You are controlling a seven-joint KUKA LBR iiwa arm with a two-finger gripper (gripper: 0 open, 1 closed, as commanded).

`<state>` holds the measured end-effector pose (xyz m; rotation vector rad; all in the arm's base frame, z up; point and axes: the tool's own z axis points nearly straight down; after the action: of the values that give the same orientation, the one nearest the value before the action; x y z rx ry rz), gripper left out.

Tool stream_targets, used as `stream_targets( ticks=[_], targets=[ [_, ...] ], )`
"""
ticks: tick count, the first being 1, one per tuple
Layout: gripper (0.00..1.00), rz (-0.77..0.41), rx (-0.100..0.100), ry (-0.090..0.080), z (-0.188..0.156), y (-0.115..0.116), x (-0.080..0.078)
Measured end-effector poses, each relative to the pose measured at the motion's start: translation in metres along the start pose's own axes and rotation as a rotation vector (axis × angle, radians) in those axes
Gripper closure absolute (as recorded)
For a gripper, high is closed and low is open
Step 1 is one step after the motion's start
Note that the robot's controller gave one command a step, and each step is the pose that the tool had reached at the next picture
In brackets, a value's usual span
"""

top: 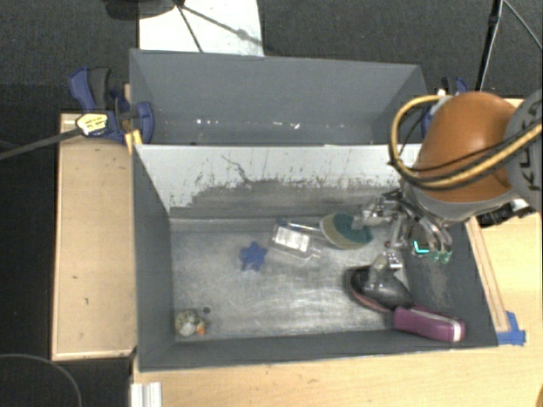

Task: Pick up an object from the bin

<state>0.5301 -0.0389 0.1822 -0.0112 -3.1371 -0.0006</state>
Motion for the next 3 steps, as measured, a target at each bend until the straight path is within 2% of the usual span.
stream_targets(
  ticks=[1, 2, 3],
  targets=[
    [0.00, 0.089, 0.000, -0.010, 0.111, -0.024, 0.016],
    [0.00, -0.451, -0.004, -0.011, 0.109, -0.064, 0.026],
    [1.00, -0.449, -0.004, -0.012, 0.109, -0.065, 0.026]
  ],
)
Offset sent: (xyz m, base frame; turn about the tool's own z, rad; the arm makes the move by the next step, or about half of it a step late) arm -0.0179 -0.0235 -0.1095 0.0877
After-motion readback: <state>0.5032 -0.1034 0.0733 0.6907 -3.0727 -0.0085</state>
